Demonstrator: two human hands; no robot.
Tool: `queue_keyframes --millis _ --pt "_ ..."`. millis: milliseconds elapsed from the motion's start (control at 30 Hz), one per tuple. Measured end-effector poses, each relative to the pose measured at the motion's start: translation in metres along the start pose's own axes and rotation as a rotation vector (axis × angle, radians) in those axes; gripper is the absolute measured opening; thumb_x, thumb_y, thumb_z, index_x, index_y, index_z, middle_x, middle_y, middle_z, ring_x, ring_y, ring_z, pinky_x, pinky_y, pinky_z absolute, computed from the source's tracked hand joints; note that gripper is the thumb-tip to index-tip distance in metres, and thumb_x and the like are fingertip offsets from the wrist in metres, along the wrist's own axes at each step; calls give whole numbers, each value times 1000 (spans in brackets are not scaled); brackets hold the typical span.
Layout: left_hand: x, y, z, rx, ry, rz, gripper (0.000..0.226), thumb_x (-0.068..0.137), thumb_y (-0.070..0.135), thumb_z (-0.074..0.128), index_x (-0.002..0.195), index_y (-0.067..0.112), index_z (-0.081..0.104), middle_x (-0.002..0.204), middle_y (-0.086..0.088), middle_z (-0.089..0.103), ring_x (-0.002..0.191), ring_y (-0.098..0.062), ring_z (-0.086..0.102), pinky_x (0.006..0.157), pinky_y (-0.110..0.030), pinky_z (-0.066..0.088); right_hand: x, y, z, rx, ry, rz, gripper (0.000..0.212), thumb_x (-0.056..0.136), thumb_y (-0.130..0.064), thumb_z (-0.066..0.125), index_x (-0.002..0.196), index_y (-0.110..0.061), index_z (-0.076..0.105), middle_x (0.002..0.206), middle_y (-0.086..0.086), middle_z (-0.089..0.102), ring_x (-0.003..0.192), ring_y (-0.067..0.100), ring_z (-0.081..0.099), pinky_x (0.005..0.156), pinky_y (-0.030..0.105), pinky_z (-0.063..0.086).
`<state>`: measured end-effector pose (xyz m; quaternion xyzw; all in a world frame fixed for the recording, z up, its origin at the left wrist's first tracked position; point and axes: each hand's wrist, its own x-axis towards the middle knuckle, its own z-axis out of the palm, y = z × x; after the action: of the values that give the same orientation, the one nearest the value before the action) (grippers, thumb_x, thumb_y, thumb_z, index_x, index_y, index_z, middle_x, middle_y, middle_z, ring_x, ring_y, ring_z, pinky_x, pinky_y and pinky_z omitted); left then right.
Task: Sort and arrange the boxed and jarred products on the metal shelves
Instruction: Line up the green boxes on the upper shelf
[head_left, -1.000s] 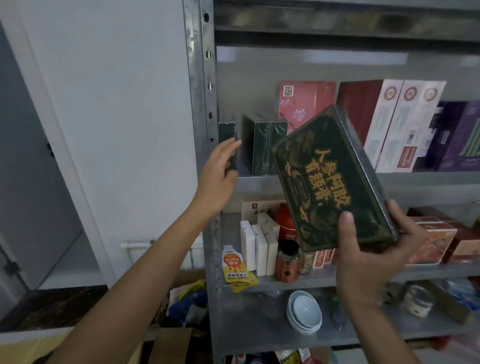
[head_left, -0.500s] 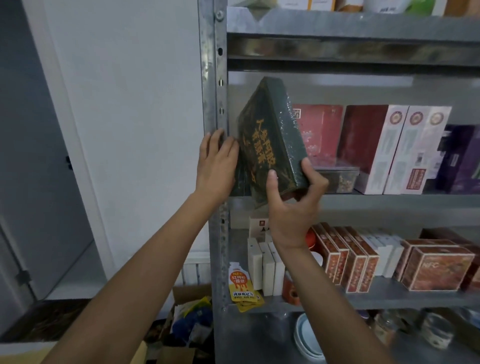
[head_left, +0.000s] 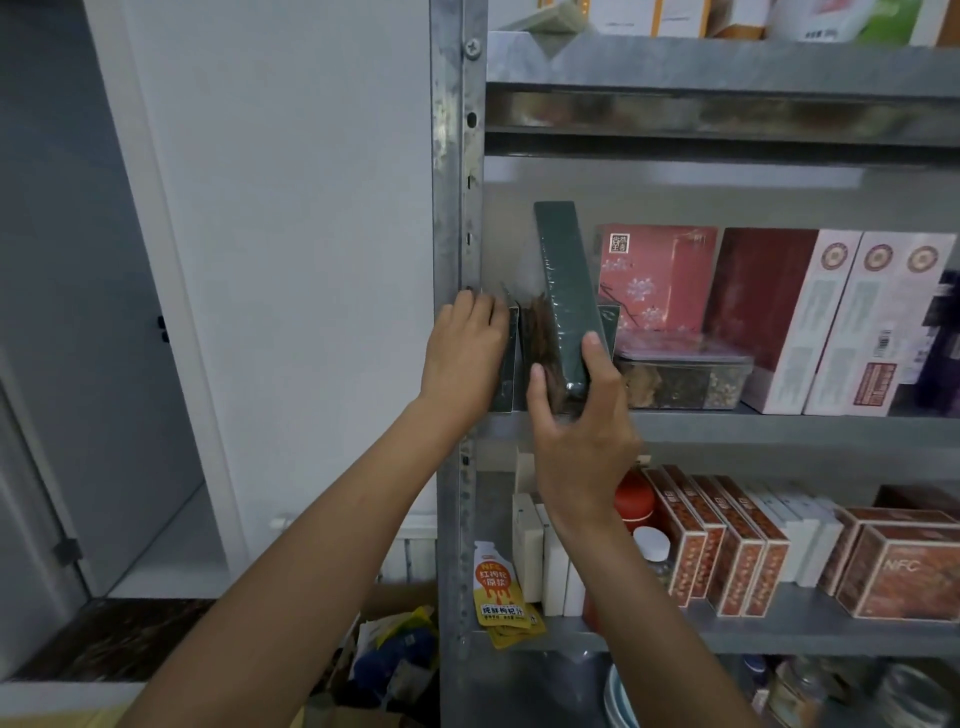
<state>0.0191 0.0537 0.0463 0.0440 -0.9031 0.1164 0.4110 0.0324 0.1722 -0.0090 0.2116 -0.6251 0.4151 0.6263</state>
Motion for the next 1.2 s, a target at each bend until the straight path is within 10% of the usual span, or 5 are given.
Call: queue_keyframes --millis 233,433,633,1000,1200 --pt "3 -1 -9 -54 -55 -1 58 86 7 67 139 7 44 130 -11 51 109 -26 58 80 -32 49 27 -3 8 -244 -234 26 51 87 -35 71 130 -11 58 88 14 71 61 24 67 53 29 52" --pt "2 -5 -9 -100 -70 18 63 81 1 65 140 6 43 135 -11 48 112 -28 55 76 -34 46 34 23 34 -353 -503 74 59 95 -57 34 133 -18 55 136 15 51 122 32 45 93 43 38" --pt "4 -6 -6 -129 -90 15 48 91 12 58 136 8 45 135 -9 46 95 -31 62 68 -36 47 46 39 59 -231 -375 22 48 98 -43 35 98 -10 70 137 19 50 124 26 21 105 57 30" --pt "11 -4 -4 -57 -67 14 52 93 43 54 130 7 47 129 -13 48 88 -34 65 62 -34 37 70 60 69 -407 -789 -155 47 105 -44 23 141 -27 46 161 8 13 148 32 4 116 55 -9" --pt "9 2 1 86 -90 14 78 82 63 62 131 5 42 137 -17 43 78 -29 67 56 -32 35 73 79 55 -387 -706 -27 48 104 -45 23 146 -31 40 161 7 11 149 29 0 115 51 -15"
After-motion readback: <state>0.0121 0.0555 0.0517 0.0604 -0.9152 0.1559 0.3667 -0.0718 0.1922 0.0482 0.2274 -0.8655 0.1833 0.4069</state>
